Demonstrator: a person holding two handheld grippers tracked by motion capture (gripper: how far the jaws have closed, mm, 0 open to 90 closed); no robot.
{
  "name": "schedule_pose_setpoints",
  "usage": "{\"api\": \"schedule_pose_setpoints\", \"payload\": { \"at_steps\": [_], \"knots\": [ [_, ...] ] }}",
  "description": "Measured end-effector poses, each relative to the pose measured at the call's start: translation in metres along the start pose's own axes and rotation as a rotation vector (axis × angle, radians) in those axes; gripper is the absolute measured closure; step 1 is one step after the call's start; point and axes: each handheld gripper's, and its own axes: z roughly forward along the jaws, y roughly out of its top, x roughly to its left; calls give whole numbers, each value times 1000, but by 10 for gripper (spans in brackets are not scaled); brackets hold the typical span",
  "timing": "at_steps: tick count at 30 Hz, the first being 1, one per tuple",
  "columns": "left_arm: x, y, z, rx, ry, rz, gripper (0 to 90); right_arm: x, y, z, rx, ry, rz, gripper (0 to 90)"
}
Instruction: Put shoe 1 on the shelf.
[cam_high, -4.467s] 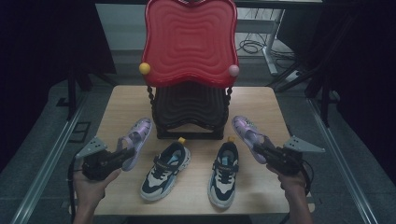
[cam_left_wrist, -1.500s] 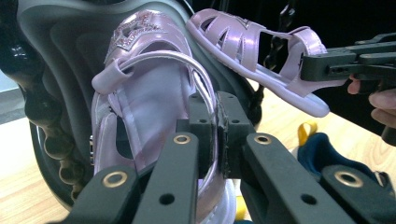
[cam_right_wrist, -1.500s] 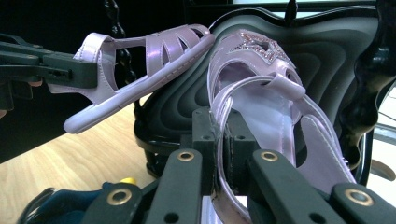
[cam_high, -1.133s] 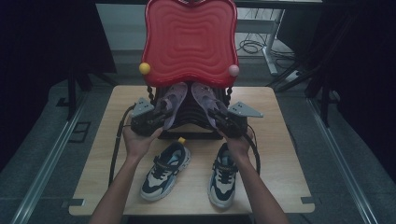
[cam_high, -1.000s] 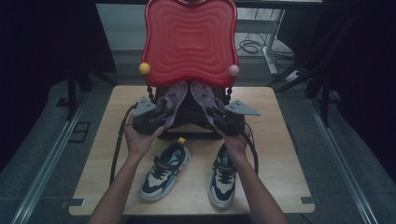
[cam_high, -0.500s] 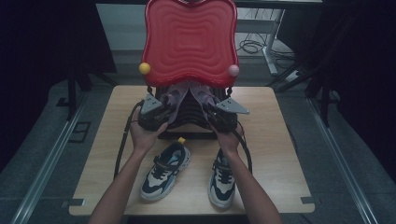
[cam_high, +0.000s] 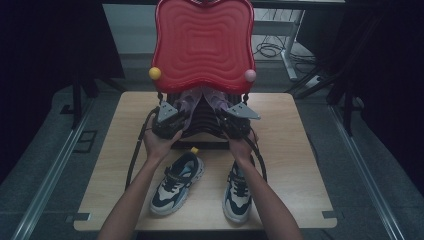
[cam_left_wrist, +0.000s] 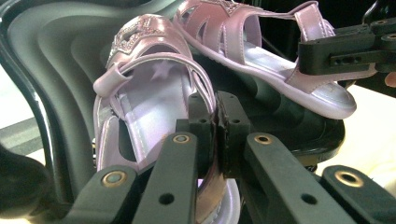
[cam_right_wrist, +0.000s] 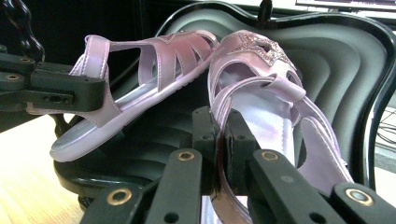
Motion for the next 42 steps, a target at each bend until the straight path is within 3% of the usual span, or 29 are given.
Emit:
{"api": "schedule_pose_setpoints", "payload": {
  "at_steps": [6, 20, 24, 29, 33, 36, 42],
  "knots": [
    [-4, -4, 5, 5, 7, 38, 858, -1, -4, 4, 14, -5, 6, 847],
    [-5, -9, 8, 11, 19, 76, 841, -2, -14, 8, 63, 1, -19, 825],
    [-8, -13, 10, -4, 41, 102, 842, -2, -15, 8, 66, 3, -11, 827],
    [-7, -15, 9, 14, 68, 156, 840, -2, -15, 8, 69, 13, -8, 825],
    [-5, -16, 9, 20, 55, 147, 784, -2, -15, 8, 76, 22, -4, 783],
    [-3, -16, 7, 8, 36, 95, 662, -3, -15, 6, 73, 24, -7, 745],
    [2, -15, 0, -6, -2, 8, 557, -4, -12, 1, 74, 38, -9, 670]
  ]
}}
